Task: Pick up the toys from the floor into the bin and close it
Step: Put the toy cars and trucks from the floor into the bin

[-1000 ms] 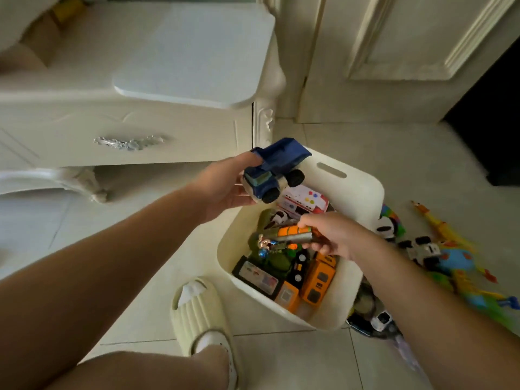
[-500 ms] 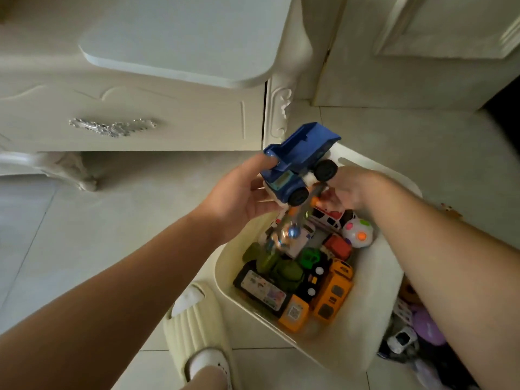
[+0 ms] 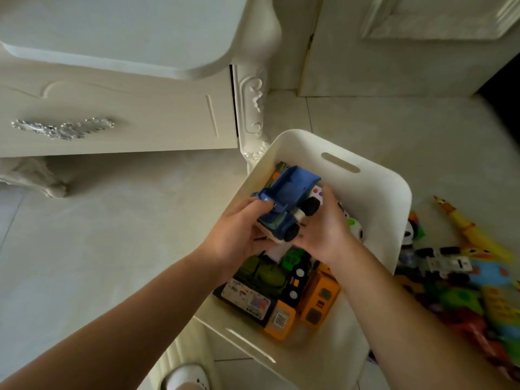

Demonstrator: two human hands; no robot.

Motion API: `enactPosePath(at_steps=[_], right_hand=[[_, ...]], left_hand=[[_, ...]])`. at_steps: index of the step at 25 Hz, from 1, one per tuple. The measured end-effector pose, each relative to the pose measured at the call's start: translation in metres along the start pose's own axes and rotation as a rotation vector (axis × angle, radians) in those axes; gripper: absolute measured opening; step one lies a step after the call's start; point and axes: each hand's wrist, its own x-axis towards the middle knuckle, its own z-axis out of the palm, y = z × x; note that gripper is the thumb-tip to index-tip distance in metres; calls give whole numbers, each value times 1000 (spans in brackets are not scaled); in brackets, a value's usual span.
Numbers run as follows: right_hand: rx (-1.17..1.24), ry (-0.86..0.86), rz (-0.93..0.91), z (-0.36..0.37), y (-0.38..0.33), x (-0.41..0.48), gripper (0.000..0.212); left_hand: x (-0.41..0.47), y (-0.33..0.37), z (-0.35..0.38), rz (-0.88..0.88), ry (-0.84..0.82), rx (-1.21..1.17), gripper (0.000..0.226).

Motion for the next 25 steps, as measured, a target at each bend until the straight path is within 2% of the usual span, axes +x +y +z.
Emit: enactPosePath(at_steps=[1, 2, 3, 7, 10, 12, 15, 17, 21, 25], right_hand=[[140, -7, -10, -10, -13, -4, 70], [153, -45, -29, -19, -21, -7, 76], [91, -35, -32, -20, -23, -10, 74], [-563, 209, -50, -6, 8, 5, 50], [-641, 348, -215, -2, 25, 26, 32], [-628, 406, -245, -1, 29, 39, 31], [-639, 392, -247, 4, 37, 49, 37], [-816, 417, -224, 6, 41, 54, 46], [-1102, 535, -221, 15, 35, 61, 41], [-1124, 695, -239, 34, 31, 59, 40]], left_hand=[[3, -5, 2, -34, 29, 27, 29], [6, -11, 3, -67, 54, 70, 32], [11, -17, 5, -102, 77, 116, 37], [18, -36, 12, -237, 103, 300, 56], [18, -48, 10, -291, 107, 338, 65], [19, -50, 6, -318, 129, 290, 66], [15, -50, 6, -302, 153, 317, 65], [11, -48, 9, -282, 163, 361, 66], [8, -47, 11, -252, 186, 417, 65], [5, -47, 10, -234, 191, 533, 66]])
